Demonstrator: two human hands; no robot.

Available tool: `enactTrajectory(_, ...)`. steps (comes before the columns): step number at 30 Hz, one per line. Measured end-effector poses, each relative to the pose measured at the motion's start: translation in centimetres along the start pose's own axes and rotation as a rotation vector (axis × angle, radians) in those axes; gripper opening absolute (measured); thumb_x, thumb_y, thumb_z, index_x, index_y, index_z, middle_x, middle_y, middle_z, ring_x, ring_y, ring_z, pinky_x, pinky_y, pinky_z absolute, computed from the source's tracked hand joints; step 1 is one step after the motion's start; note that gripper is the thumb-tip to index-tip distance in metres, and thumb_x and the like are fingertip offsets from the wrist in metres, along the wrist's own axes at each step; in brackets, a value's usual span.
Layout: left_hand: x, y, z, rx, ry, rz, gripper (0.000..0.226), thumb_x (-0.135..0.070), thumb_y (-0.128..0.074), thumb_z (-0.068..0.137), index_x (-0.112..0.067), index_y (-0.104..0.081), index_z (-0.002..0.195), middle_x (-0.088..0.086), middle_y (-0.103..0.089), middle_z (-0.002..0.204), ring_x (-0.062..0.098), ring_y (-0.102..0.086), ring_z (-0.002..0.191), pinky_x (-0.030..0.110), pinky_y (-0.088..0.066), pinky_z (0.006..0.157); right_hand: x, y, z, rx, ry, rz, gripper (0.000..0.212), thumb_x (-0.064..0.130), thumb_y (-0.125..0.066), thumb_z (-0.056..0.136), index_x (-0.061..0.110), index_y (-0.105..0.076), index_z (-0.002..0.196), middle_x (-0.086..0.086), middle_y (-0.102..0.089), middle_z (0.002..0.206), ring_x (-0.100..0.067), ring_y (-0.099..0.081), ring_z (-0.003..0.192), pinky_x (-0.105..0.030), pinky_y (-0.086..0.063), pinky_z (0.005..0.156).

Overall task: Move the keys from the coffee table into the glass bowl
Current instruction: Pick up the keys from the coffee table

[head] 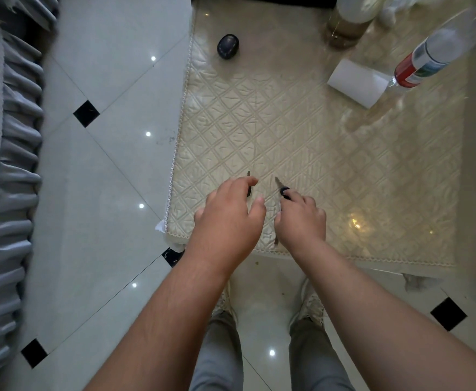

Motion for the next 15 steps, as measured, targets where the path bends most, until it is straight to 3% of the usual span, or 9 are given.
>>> enactTrajectory(8,0.1,0.8,0.2,-0.071,-0.044,0.01,0.039,-0.041,-0.048,0.094,-0.038,-0.049,0.132,-0.019,-0.047,0.133,0.009,-0.04,0.123,0.047,-0.04,0.101,1.3,3.0,-1.6,-0.199,0.104,0.222,0.037,0.023,-0.055,0.093,0.018,-0.064,0.128,0.008,-0.055,0.139,-0.02,-0.041,0.128,-0.041,-0.033,0.1)
enactTrajectory(15,-0.8,2.4,0.7,-0.191,-0.104,0.041,0.035,-0.035,-0.055,0.091,-0.041,-0.055,0.126,-0.019,-0.049,0.131,0.01,-0.04,0.125,0.045,-0.04,0.1,3.9,9.4,-4.2,-0.36,0.313,0.475,0.03,0.018,-0.059,0.09,0.021,-0.073,0.116,0.012,-0.066,0.123,-0.021,-0.05,0.117,-0.035,-0.034,0.094)
Point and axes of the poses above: each hand's wrist, its own z-axis towards the middle knuckle, its own y-axis out of the back of the hand, x = y × z, the point moved 5 cm from there along z, towards the middle knuckle
